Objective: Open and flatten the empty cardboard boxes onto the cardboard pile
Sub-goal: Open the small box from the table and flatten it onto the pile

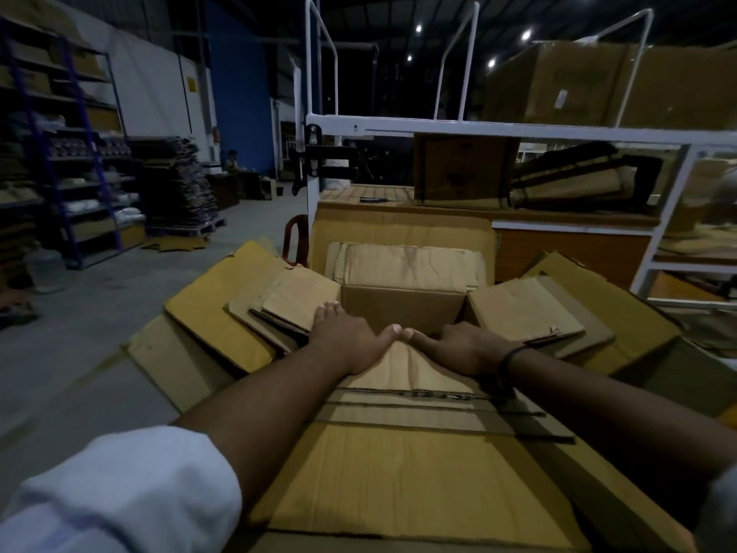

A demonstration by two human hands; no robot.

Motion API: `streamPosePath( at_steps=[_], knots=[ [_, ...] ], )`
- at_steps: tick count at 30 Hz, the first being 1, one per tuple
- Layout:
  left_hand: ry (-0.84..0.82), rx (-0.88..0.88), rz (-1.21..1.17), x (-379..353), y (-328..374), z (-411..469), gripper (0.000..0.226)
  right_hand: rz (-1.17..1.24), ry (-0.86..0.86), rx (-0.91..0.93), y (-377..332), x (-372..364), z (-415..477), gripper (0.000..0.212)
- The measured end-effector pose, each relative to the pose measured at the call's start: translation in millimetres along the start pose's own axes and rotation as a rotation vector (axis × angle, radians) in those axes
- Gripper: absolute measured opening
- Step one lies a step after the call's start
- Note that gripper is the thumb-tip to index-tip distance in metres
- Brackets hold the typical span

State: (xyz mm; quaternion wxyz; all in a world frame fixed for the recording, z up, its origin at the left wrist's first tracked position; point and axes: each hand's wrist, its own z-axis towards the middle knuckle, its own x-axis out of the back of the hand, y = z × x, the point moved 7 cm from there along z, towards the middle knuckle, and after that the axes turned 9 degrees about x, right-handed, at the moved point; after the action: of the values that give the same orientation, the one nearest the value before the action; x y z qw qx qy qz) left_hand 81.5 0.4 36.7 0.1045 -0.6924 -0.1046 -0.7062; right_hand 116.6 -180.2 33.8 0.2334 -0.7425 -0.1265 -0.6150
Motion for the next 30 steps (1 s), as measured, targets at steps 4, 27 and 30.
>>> streamPosePath(
  at_steps=[4, 27, 30],
  knots=[
    [0.024, 0.086, 0.036, 4.9, -8.1, -6.7, 0.115, -0.179, 0.093, -0.079, 11.5, 5.7, 2.2, 0.113],
    [0.257, -0.139, -0.258, -2.3, -2.3, -2.5, 0.077, -0.198, 0.155, -0.089, 10.1, 32.3, 67.3, 0.102],
    [0.283, -0.135, -0.263, -6.4, -4.3, 1.3, 0.082, -0.172, 0.193, -0.074, 12.8, 36.9, 94.5, 0.100]
  ],
)
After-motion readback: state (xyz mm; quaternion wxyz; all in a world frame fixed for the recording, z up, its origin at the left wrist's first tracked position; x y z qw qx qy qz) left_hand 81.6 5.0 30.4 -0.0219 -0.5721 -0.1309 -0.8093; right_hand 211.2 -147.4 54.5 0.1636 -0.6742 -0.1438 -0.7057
